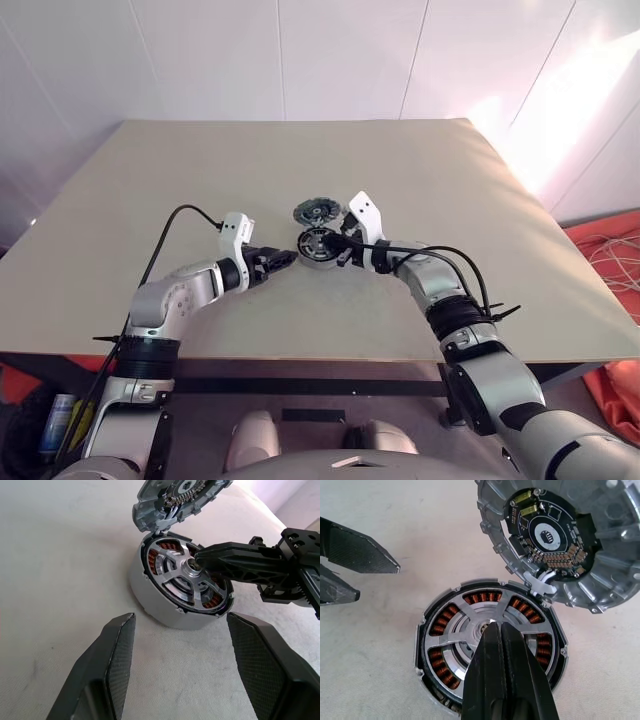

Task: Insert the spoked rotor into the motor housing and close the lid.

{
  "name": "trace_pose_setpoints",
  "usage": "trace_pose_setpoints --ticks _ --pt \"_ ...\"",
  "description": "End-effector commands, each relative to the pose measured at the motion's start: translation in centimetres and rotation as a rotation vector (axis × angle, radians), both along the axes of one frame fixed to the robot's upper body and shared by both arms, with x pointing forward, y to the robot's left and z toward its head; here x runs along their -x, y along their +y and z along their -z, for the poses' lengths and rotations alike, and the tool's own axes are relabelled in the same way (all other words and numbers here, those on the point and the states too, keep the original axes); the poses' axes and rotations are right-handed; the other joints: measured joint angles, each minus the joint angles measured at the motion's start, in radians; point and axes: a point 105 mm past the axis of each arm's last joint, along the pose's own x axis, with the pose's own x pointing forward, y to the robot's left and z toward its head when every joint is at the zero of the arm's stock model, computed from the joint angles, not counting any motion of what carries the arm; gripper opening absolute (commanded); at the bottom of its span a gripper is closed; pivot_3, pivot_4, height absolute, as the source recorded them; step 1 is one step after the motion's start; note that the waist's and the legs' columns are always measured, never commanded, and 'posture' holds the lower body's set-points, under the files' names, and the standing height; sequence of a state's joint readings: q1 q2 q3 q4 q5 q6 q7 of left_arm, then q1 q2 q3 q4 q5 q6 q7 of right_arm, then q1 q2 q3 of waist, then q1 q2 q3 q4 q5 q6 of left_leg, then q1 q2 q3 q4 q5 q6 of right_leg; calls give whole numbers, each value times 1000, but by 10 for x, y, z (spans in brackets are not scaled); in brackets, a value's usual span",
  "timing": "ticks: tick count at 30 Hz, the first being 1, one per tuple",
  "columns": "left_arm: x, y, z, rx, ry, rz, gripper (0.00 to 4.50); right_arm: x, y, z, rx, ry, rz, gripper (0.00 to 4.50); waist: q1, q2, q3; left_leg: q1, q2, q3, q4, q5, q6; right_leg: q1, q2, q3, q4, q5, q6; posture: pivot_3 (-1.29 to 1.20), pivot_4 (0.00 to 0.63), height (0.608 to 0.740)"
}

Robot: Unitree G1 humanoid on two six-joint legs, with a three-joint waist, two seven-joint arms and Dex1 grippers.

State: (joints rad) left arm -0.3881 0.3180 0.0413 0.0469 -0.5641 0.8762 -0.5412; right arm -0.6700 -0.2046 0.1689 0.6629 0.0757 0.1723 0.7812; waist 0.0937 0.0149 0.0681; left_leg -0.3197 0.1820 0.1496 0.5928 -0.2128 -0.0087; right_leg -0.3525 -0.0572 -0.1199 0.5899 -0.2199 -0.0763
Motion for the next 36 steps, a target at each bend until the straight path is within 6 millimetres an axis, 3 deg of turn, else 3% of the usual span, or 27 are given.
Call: trace_pose_setpoints --ticks 1,5,9,13,17,19,24,27,36 --pt "-5 2 -9 8 -40 -5 3082 -3 -5 -10 19 -8 -5 0 0 0 0 -1 0 0 0 0 0 0 0 0 -1 0 0 0 0 740" --pt "-5 0 -9 10 -41 -1 3082 -8 -1 -41 -9 -90 -17 0 2 0 0 -16 0 0 0 0 1 -13 0 0 0 2 0 0 0 740" --pt "-5 -1 -9 13 -39 1 3082 -10 1 -61 -12 -154 -27 0 3 0 0 -32 -1 0 4 2 2 -33 -1 1 14 5 -10 0 0 740" --pt "-7 1 -13 30 -46 -10 3082 -8 -1 -71 1 -190 -38 0 3 0 0 -46 0 -1 4 3 2 -46 0 1 18 3 -13 0 0 740" --pt "-6 3 -12 25 -42 -14 3082 -2 1 -79 -5 -210 -55 0 3 0 0 -47 0 0 5 3 2 -48 0 1 18 4 -13 0 0 740" --pt "-6 4 -11 23 -40 -17 3082 1 2 -75 -10 -191 -59 0 4 0 0 -47 0 0 5 3 2 -48 0 1 18 4 -12 0 0 740" --pt "-7 4 -12 21 -44 -19 3082 10 0 -32 28 -70 -44 0 6 0 0 -43 0 0 5 1 -1 -42 0 1 17 3 -11 0 0 740" --pt "-7 4 -14 20 -49 -19 3082 11 -1 -21 34 -39 -27 0 5 0 0 -41 0 0 5 1 -1 -42 0 1 17 3 -11 0 0 740" --pt "-7 5 -12 16 -49 -22 3082 4 -4 -49 2 -121 -38 0 4 0 0 -34 0 0 5 1 -1 -36 0 1 17 3 -9 0 0 740"
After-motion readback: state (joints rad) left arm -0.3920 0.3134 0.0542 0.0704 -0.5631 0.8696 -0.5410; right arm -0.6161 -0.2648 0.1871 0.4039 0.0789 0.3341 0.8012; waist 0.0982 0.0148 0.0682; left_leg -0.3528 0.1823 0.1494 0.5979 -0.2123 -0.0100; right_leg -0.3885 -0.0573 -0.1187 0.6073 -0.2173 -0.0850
